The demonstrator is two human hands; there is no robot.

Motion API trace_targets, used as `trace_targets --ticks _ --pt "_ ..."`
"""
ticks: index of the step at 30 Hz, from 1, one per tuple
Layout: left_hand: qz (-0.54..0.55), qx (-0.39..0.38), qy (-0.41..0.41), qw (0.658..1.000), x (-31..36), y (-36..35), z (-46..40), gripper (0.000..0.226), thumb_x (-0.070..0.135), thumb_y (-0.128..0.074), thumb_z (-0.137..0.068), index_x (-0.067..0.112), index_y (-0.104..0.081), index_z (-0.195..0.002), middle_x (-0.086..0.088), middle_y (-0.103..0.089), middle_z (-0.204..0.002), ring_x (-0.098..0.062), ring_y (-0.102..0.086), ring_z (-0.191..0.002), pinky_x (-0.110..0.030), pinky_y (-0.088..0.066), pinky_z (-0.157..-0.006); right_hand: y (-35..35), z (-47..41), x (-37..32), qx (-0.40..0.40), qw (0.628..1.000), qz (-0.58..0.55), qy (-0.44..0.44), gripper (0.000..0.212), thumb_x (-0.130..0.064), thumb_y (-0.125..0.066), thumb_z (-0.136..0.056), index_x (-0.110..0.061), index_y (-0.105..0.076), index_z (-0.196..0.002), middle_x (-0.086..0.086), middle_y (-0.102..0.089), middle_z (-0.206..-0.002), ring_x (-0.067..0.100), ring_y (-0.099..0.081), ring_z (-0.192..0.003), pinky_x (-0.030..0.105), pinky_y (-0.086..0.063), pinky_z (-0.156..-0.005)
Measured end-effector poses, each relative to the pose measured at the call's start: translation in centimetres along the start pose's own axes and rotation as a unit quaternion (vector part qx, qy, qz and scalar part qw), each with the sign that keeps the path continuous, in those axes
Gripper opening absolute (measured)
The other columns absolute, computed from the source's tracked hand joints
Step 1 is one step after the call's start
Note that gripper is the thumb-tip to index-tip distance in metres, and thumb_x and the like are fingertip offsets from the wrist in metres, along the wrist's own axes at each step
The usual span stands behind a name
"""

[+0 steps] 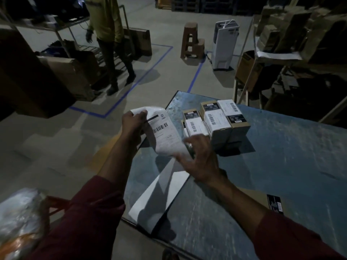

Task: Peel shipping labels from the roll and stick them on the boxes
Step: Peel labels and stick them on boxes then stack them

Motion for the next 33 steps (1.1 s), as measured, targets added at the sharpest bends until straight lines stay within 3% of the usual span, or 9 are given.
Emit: trace_targets --ticks 3,5,9,13,16,20,26,30,33 --pt "-0.009 -0.037 0.015 0.999 0.2 -1.1 -0.4 0.012 0.010 -0.066 -0.100 0.002 -0.072 -0.107 -0.018 -0.075 -0.093 -0.028 -0.074 -0.078 -0.035 -0.058 -0.066 -2.8 -1.3 3.5 -0.173 0.970 -0.073 -0.156 0.076 -0.028 -0.087 -0.081 -0.016 -0.052 -0.147 -0.003 -0.059 -0.135 0.011 -0.055 -0.126 0.030 -0.048 -0.102" --pt "-0.018 -0.043 0.020 0.999 0.2 -1.7 -0.8 0.013 0.009 -0.067 -0.099 -0.003 -0.070 -0.104 -0.023 -0.073 -0.096 -0.032 -0.072 -0.083 -0.037 -0.056 -0.068 -4.3 -0.6 4.0 -0.238 0.944 -0.153 -0.170 0.065 -0.011 -0.086 -0.082 -0.016 -0.059 -0.142 -0.005 -0.068 -0.126 -0.005 -0.064 -0.111 0.023 -0.055 -0.094" --pt "-0.099 -0.006 0.008 0.995 -0.2 -1.8 -1.5 0.024 0.021 -0.074 -0.097 0.002 -0.060 -0.092 -0.022 -0.065 -0.100 -0.033 -0.067 -0.087 -0.042 -0.053 -0.076 -4.2 0.6 5.6 -0.158 0.936 -0.235 -0.210 0.031 -0.002 -0.083 -0.085 -0.014 -0.074 -0.112 -0.012 -0.076 -0.100 -0.009 -0.070 -0.090 0.015 -0.054 -0.077" --pt "-0.357 0.094 -0.191 0.910 2.6 -0.4 1.0 0.066 0.047 -0.071 -0.093 0.011 -0.052 -0.145 -0.016 -0.058 -0.142 -0.036 -0.054 -0.129 -0.048 -0.045 -0.107 -4.1 0.8 6.4 -0.118 0.915 -0.300 -0.244 0.018 -0.003 -0.081 -0.087 -0.017 -0.077 -0.098 -0.005 -0.080 -0.093 0.006 -0.074 -0.089 0.029 -0.061 -0.079" --pt "-0.322 -0.065 -0.441 0.835 5.0 -4.5 7.6 0.024 0.030 -0.076 -0.088 0.018 -0.077 -0.109 -0.002 -0.075 -0.108 -0.026 -0.067 -0.097 -0.040 -0.053 -0.087 -4.0 0.7 6.6 -0.114 0.912 -0.309 -0.244 0.013 -0.005 -0.082 -0.087 -0.014 -0.078 -0.095 0.008 -0.080 -0.095 0.013 -0.073 -0.085 0.039 -0.060 -0.081" --pt "-0.401 -0.208 -0.461 0.764 2.0 -6.6 11.5 0.032 0.046 -0.078 -0.085 0.018 -0.082 -0.100 -0.001 -0.079 -0.101 -0.023 -0.072 -0.091 -0.035 -0.057 -0.082 -3.5 -0.1 5.9 -0.123 0.914 -0.310 -0.229 0.018 -0.004 -0.077 -0.091 -0.021 -0.078 -0.094 0.000 -0.080 -0.093 0.010 -0.074 -0.086 0.031 -0.060 -0.083" --pt "-0.416 -0.231 -0.418 0.774 0.0 -6.3 10.9 0.035 0.053 -0.081 -0.082 0.022 -0.083 -0.098 0.007 -0.078 -0.094 -0.014 -0.073 -0.082 -0.036 -0.059 -0.073 -3.7 -0.8 4.8 -0.153 0.940 -0.252 -0.170 0.022 -0.002 -0.070 -0.092 -0.022 -0.081 -0.097 -0.004 -0.080 -0.094 0.011 -0.074 -0.090 0.036 -0.059 -0.089" --pt "-0.345 -0.181 -0.310 0.867 -1.4 -4.7 9.4 0.037 0.060 -0.076 -0.080 0.025 -0.083 -0.091 0.010 -0.078 -0.085 -0.008 -0.073 -0.076 -0.038 -0.061 -0.070 -4.2 -0.8 4.4 -0.160 0.943 -0.243 -0.163 0.030 0.004 -0.068 -0.093 -0.022 -0.080 -0.100 -0.011 -0.079 -0.092 0.003 -0.073 -0.091 0.022 -0.057 -0.086" --pt "-0.337 -0.157 -0.300 0.879 -2.1 -4.4 9.6 0.031 0.054 -0.080 -0.078 0.025 -0.083 -0.089 0.008 -0.079 -0.082 -0.007 -0.074 -0.072 -0.038 -0.062 -0.069 -4.4 -0.6 4.0 -0.171 0.946 -0.223 -0.159 0.038 0.006 -0.065 -0.092 -0.028 -0.079 -0.096 -0.022 -0.076 -0.085 -0.006 -0.070 -0.086 0.012 -0.051 -0.079"
Point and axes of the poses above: each hand's wrist, its own z-axis away from the middle knuckle, its own y-axis out of the back of the hand, x = y × z, the point moved 10 cm from there along -z, towards the middle knuckle
